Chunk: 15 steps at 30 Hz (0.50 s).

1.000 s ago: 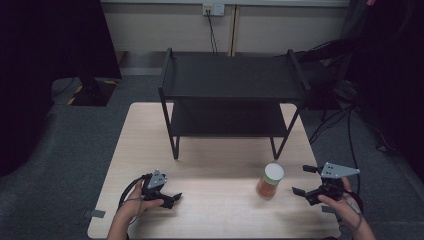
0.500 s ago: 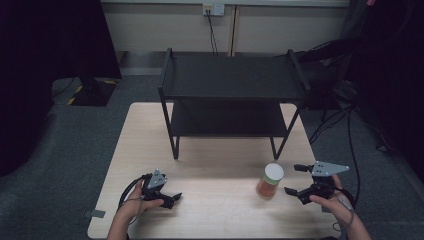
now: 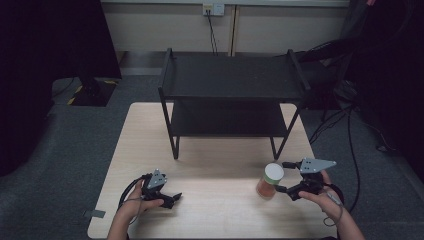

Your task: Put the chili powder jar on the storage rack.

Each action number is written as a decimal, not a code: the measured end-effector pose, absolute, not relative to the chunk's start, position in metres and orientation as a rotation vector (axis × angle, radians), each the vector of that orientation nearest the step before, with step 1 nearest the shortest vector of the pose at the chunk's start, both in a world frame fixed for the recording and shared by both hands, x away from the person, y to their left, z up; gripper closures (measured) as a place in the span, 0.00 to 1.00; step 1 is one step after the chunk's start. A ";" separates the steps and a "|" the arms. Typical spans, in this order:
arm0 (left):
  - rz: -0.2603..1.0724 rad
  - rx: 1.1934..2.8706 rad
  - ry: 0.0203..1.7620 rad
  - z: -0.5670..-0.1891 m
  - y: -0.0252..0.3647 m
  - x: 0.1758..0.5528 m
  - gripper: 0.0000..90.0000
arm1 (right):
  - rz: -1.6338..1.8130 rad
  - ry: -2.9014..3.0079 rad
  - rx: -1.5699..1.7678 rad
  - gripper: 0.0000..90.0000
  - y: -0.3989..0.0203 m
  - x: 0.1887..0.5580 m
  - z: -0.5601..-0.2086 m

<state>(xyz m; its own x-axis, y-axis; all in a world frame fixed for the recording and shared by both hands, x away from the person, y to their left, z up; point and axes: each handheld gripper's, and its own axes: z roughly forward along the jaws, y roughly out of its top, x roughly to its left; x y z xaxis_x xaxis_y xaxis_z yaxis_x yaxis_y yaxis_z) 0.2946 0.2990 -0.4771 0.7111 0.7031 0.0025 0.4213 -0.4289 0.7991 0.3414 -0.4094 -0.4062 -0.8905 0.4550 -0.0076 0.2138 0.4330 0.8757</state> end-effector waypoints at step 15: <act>0.430 2.083 0.853 -0.477 0.299 0.295 0.00 | 1.403 2.506 0.423 0.34 -0.387 0.355 -0.404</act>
